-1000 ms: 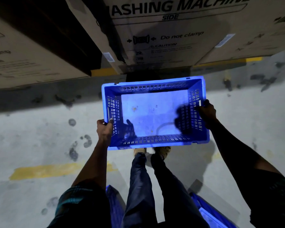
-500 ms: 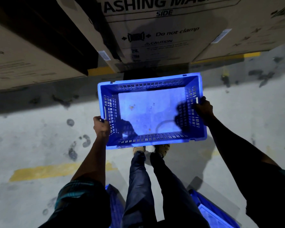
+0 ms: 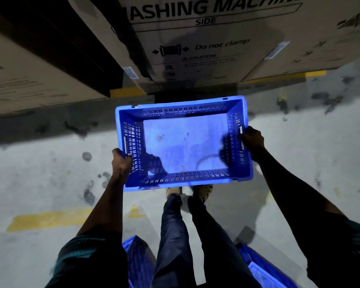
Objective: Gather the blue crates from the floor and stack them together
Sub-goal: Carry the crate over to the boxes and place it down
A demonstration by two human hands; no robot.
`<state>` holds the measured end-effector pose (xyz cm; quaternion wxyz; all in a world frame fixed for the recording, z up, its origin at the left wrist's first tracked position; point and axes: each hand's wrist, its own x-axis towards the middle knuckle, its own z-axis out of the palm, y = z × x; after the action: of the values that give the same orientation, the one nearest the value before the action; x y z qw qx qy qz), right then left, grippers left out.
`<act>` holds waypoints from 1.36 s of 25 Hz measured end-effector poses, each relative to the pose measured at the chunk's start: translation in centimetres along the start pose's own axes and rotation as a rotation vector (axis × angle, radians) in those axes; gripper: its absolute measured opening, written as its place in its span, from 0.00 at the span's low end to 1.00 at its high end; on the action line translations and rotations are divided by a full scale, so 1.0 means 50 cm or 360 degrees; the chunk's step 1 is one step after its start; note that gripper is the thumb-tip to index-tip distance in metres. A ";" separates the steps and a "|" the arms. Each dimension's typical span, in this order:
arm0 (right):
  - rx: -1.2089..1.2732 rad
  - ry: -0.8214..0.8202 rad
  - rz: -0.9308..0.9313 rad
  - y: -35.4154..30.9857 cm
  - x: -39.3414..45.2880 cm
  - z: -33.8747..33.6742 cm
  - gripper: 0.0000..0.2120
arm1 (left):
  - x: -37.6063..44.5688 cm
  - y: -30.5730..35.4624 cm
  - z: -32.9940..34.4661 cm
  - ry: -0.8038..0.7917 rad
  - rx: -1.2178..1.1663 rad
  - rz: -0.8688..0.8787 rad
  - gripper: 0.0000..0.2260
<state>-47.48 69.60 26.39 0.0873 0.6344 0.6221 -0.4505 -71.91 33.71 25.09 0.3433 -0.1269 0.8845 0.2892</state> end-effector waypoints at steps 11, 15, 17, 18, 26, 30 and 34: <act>-0.0028 0.0060 0.0053 0.013 0.019 -0.010 0.22 | -0.019 0.003 0.013 -0.0084 -0.0019 0.0062 0.08; -0.0141 0.0071 0.0032 0.001 -0.011 -0.001 0.28 | -0.014 0.003 0.021 -0.0170 -0.0072 0.0136 0.10; -0.0174 0.0118 0.0006 0.008 -0.017 0.023 0.36 | -0.009 -0.002 0.019 -0.0167 -0.0086 0.0141 0.10; -0.0252 0.0127 0.0011 0.010 -0.025 0.036 0.40 | -0.009 -0.005 0.017 -0.0161 -0.0090 0.0139 0.11; -0.0855 0.0028 -0.0235 0.035 -0.109 0.169 0.41 | -0.029 -0.038 0.015 -0.0165 -0.0184 0.0124 0.20; -0.0705 -0.0325 -0.0471 0.038 -0.203 0.253 0.33 | -0.054 -0.089 0.009 -0.0094 -0.0089 0.0060 0.20; -0.0737 -0.0536 -0.0749 0.044 -0.319 0.351 0.30 | -0.089 -0.173 0.000 0.0018 0.0115 -0.0165 0.22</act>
<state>-50.83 46.04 26.09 0.2237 0.3544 0.8133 -0.4037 -64.99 26.91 24.46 0.3571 -0.1618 0.8886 0.2382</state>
